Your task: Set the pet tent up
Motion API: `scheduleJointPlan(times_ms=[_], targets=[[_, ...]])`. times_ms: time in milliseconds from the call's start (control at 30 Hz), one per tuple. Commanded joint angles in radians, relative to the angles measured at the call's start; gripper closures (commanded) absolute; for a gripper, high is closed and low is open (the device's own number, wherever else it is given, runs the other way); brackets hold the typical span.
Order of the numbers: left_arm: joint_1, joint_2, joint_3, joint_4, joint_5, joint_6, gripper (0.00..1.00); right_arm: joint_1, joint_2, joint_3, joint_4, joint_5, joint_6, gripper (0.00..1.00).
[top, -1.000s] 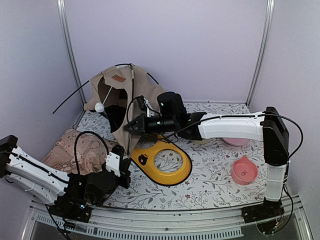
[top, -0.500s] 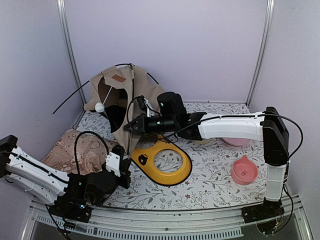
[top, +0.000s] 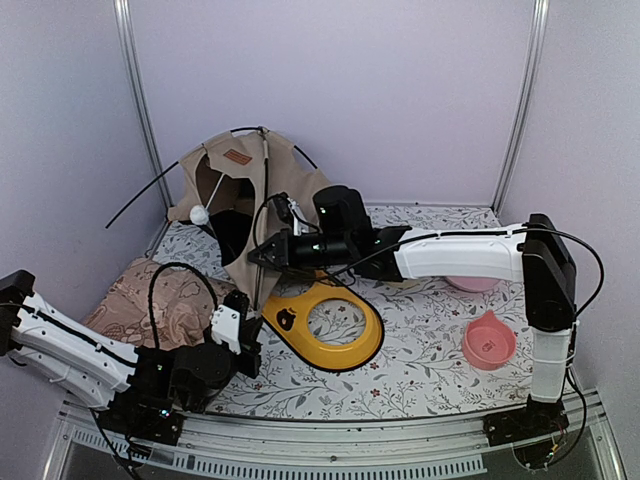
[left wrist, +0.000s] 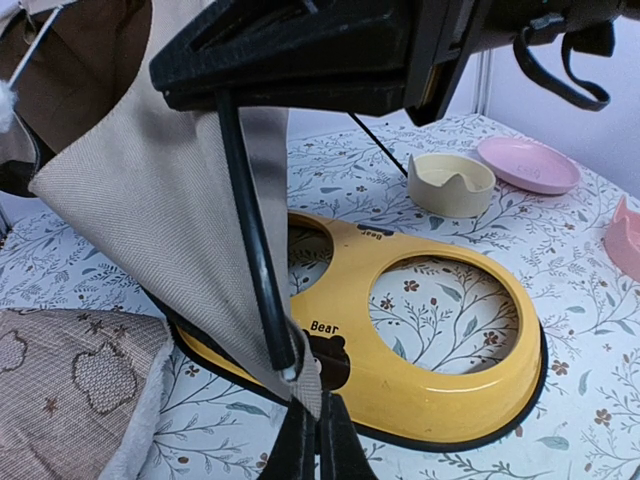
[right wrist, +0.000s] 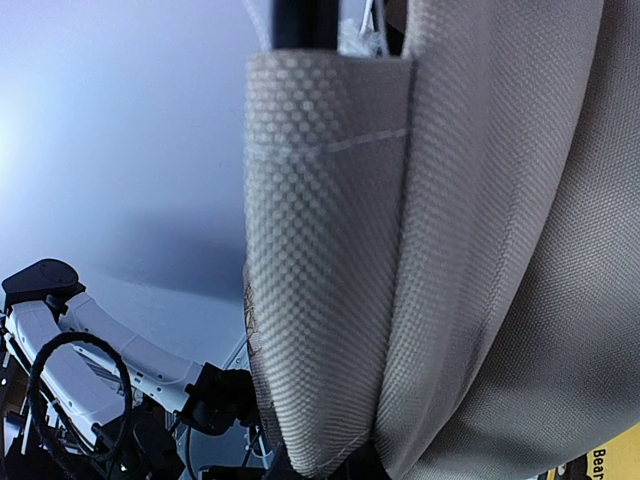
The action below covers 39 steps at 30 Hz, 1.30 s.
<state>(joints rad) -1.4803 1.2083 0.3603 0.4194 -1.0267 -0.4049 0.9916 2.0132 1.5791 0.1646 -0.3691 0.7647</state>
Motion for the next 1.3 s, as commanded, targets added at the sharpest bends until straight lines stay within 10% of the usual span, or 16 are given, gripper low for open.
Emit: scheduleJointPlan(times_ms=[0, 1267], targets=[[-0.132, -0.004, -0.005, -0.080, 0.226, -0.017, 1.00, -0.150, -0.010, 0.035, 0.182, 0.272, -0.004, 1.00], [-0.128, -0.035, 0.008, -0.161, 0.173, -0.097, 1.00, -0.157, -0.044, -0.036, 0.194, 0.247, -0.058, 1.00]])
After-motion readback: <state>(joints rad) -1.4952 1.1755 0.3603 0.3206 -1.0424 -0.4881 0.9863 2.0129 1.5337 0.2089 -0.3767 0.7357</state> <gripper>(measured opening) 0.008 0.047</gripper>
